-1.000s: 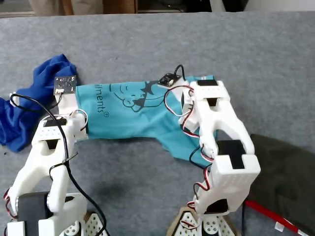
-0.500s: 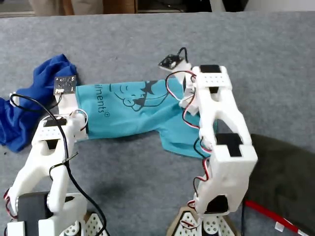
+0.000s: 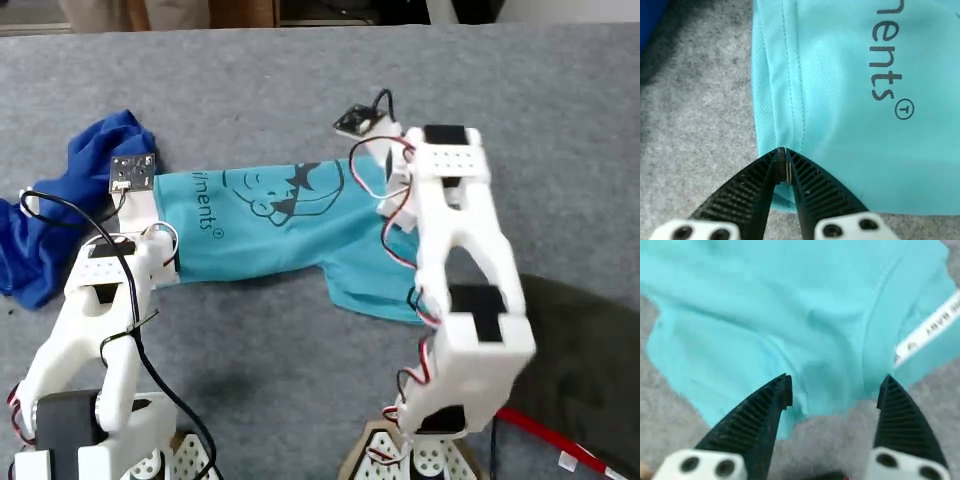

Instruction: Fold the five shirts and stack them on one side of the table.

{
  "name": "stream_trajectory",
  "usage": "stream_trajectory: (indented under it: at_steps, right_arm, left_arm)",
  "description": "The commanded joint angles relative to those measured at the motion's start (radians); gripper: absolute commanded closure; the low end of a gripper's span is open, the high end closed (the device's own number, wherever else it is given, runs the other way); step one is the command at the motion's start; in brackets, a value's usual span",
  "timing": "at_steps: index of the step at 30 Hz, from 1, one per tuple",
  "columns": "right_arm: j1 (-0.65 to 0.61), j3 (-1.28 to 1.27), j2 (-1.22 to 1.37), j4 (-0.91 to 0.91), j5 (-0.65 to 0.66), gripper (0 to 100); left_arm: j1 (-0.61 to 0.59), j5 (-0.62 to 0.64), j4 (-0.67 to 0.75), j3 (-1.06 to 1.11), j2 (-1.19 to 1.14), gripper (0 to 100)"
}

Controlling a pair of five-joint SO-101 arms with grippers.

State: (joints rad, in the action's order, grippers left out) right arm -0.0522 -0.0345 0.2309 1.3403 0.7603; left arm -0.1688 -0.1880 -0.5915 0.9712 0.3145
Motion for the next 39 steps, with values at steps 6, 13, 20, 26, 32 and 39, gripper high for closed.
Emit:
stream_trajectory:
  at_steps: [6, 13, 20, 26, 32, 39]
  right_arm:
    - [-0.035, -0.229, -0.318, 0.044, 0.038, 80.8]
    - [-0.205, -0.458, -0.358, -0.103, -0.074, 81.4]
    - [-0.363, -0.467, -0.257, -0.107, -0.172, 81.4]
    - [-0.387, -0.47, -0.249, -0.098, -0.215, 81.4]
    - [-0.386, -0.544, -0.254, -0.101, -0.215, 81.4]
    - [-0.386, -0.611, -0.248, -0.181, -0.215, 81.7]
  left_arm:
    - [0.002, -0.011, 0.014, -0.018, -0.001, 98]
    - [0.003, -0.011, 0.014, -0.018, -0.001, 98]
    - [0.003, -0.011, 0.014, -0.018, -0.001, 98]
    - [0.003, -0.011, 0.014, -0.018, -0.001, 98]
    - [0.003, -0.011, 0.014, -0.018, -0.001, 98]
    - [0.003, -0.011, 0.014, -0.018, -0.001, 98]
